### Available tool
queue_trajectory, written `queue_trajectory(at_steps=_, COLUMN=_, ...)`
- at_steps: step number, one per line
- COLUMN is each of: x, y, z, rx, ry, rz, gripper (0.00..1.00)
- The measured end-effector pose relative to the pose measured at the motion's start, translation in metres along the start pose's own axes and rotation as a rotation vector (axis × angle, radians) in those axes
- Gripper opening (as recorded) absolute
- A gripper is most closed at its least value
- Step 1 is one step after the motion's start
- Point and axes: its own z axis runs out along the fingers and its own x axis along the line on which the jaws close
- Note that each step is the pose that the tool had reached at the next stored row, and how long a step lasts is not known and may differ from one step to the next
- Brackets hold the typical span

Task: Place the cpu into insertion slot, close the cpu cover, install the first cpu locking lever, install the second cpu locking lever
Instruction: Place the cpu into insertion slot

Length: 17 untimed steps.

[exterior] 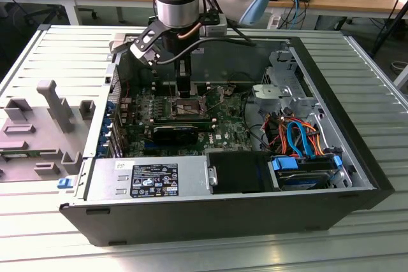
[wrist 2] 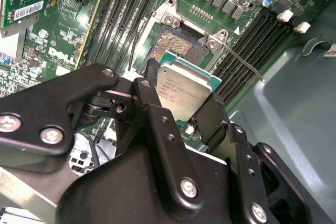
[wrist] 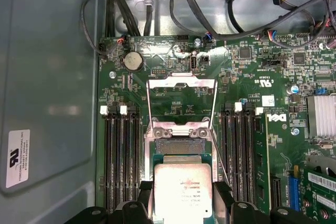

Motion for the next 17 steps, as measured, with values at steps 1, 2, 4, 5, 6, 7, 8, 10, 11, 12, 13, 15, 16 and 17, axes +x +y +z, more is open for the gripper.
queue_trajectory(at_steps=1, x=0.0, y=-0.0002, z=0.0002, rx=0.0, ry=0.0, rz=0.0, gripper=0.54)
queue_trajectory(at_steps=2, x=0.0, y=-0.0004, z=0.0004, rx=0.0, ry=0.0, rz=0.0, gripper=0.54)
queue_trajectory(at_steps=4, x=0.0, y=-0.0006, z=0.0007, rx=-0.0001, ry=0.0, rz=0.0, gripper=0.54)
queue_trajectory(at_steps=5, x=0.0, y=-0.0013, z=0.0016, rx=0.0, ry=0.0, rz=0.0, gripper=0.54)
queue_trajectory(at_steps=6, x=-0.0001, y=-0.0017, z=0.0023, rx=0.0, ry=0.0, rz=0.0, gripper=0.54)
queue_trajectory(at_steps=7, x=-0.0001, y=-0.0018, z=0.0024, rx=0.0, ry=0.0, rz=0.0, gripper=0.54)
queue_trajectory(at_steps=8, x=-0.0001, y=-0.0018, z=0.0025, rx=0.0, ry=0.0, rz=0.0, gripper=0.54)
queue_trajectory(at_steps=10, x=-0.0001, y=-0.002, z=0.0029, rx=0.0, ry=0.0, rz=0.0, gripper=0.54)
queue_trajectory(at_steps=11, x=-0.0001, y=-0.0023, z=0.0035, rx=-0.0001, ry=0.0, rz=0.0, gripper=0.54)
queue_trajectory(at_steps=12, x=-0.0001, y=-0.0024, z=0.004, rx=0.0, ry=0.0, rz=0.0, gripper=0.54)
queue_trajectory(at_steps=13, x=-0.0001, y=-0.0024, z=0.0041, rx=0.0, ry=0.0, rz=0.0, gripper=0.54)
queue_trajectory(at_steps=15, x=-0.0001, y=-0.0024, z=0.0045, rx=0.0, ry=0.0, rz=0.0, gripper=0.54)
queue_trajectory(at_steps=16, x=-0.0001, y=-0.0024, z=0.0047, rx=0.0, ry=0.0001, rz=0.0, gripper=0.54)
queue_trajectory(at_steps=17, x=-0.0001, y=-0.0024, z=0.0048, rx=0.0, ry=0.0, rz=0.0, gripper=0.54)
